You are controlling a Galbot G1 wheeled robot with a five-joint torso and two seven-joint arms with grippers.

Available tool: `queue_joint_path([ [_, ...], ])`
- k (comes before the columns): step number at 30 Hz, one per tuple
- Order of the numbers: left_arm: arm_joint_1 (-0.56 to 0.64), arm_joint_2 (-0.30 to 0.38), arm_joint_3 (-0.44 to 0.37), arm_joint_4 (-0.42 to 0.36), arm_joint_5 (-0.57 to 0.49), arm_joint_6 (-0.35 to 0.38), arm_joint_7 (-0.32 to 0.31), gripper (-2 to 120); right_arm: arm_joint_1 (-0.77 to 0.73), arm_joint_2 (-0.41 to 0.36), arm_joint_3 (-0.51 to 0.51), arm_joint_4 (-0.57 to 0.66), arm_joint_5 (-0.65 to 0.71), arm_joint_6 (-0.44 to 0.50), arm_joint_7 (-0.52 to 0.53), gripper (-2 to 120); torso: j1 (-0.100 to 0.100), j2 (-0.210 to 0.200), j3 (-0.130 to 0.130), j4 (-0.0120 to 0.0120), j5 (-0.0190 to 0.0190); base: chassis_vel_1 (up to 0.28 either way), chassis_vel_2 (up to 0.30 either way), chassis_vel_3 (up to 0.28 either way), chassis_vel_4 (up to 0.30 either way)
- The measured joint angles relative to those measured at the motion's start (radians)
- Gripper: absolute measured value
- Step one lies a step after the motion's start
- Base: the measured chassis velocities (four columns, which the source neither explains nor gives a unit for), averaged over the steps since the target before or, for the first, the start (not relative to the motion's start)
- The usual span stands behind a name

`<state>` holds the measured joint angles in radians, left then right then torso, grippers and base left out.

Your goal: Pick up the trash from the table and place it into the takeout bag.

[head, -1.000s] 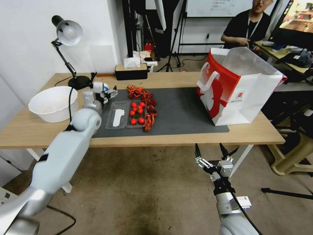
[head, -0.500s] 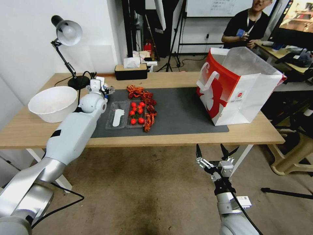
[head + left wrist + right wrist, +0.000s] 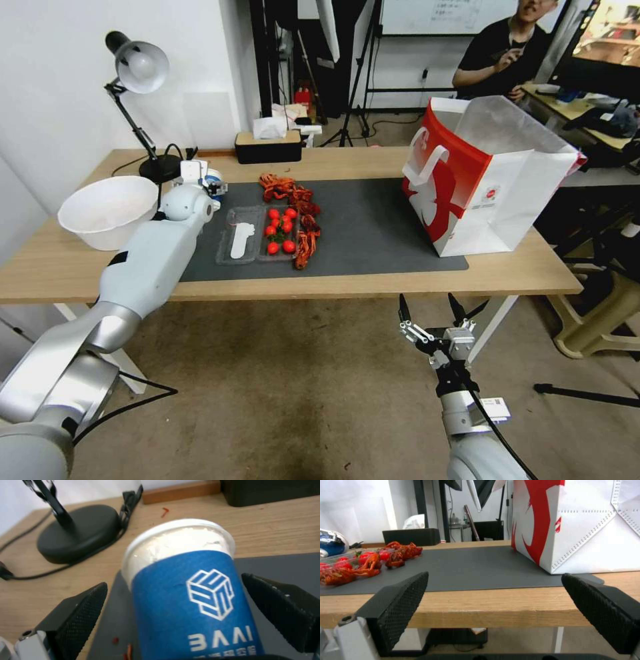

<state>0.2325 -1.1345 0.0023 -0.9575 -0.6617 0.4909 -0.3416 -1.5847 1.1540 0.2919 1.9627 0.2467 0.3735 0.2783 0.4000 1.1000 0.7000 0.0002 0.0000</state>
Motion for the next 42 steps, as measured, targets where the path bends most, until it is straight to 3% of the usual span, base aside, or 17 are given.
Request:
queue_joint_path([
  [7, -0.019, -0.013, -0.005, 0.033, -0.07, 0.032, 0.032, 98, 0.0, -0.002, -0.001, -0.003, 0.001, 0.003, 0.0, 100, 0.0, 0.0, 0.0, -0.0003, 0.0, 0.0, 0.0, 0.0, 0.0],
  [20, -0.023, -0.026, -0.017, 0.041, -0.093, 0.007, 0.029, 54, -0.002, -0.002, -0.001, -0.013, 0.002, 0.01, 0.001, 100, 0.0, 0.0, 0.0, -0.0001, -0.0002, 0.0, 0.0, 0.0, 0.0],
  [24, -0.015, -0.001, 0.007, -0.096, -0.142, -0.06, 0.076, 43, -0.001, -0.002, -0.002, -0.017, 0.002, 0.011, 0.001, 100, 0.0, 0.0, 0.0, 0.0, 0.0001, 0.0, 0.0, 0.0, 0.0],
  [25, -0.015, -0.001, 0.007, -0.096, -0.142, -0.06, 0.076, 43, -0.001, -0.002, -0.002, -0.017, 0.002, 0.011, 0.001, 100, 0.0, 0.0, 0.0, 0.0, 0.0001, 0.0, 0.0, 0.0, 0.0],
  [29, -0.043, 0.013, 0.08, -0.297, -0.237, -0.102, 0.126, 31, 0.0, 0.004, -0.005, -0.019, 0.001, 0.011, 0.001, 100, 0.0, 0.0, 0.0, -0.0002, 0.0001, 0.0, 0.0, 0.0, 0.0],
  [30, -0.043, 0.013, 0.08, -0.297, -0.237, -0.102, 0.126, 31, 0.0, 0.004, -0.005, -0.019, 0.001, 0.011, 0.001, 100, 0.0, 0.0, 0.0, -0.0002, 0.0001, 0.0, 0.0, 0.0, 0.0],
  [33, -0.107, -0.006, 0.153, -0.402, -0.318, -0.133, 0.146, 23, 0.0, 0.008, -0.006, -0.019, -0.003, 0.01, 0.0, 100, 0.0, 0.0, 0.0, -0.0002, 0.0005, 0.0, 0.0, 0.0, 0.0],
  [38, -0.197, -0.061, 0.224, -0.414, -0.385, -0.177, 0.176, 15, -0.004, 0.008, -0.009, -0.019, -0.013, 0.01, 0.0, 100, 0.0, 0.0, 0.0, -0.0002, 0.0004, 0.0, 0.0, 0.0, 0.0],
  [42, -0.278, -0.136, 0.28, -0.358, -0.407, -0.225, 0.225, 7, -0.007, 0.011, -0.01, -0.019, -0.018, 0.01, 0.0, 100, 0.0, 0.0, 0.0, -0.0005, 0.0004, 0.0, 0.0, 0.0, 0.0],
])
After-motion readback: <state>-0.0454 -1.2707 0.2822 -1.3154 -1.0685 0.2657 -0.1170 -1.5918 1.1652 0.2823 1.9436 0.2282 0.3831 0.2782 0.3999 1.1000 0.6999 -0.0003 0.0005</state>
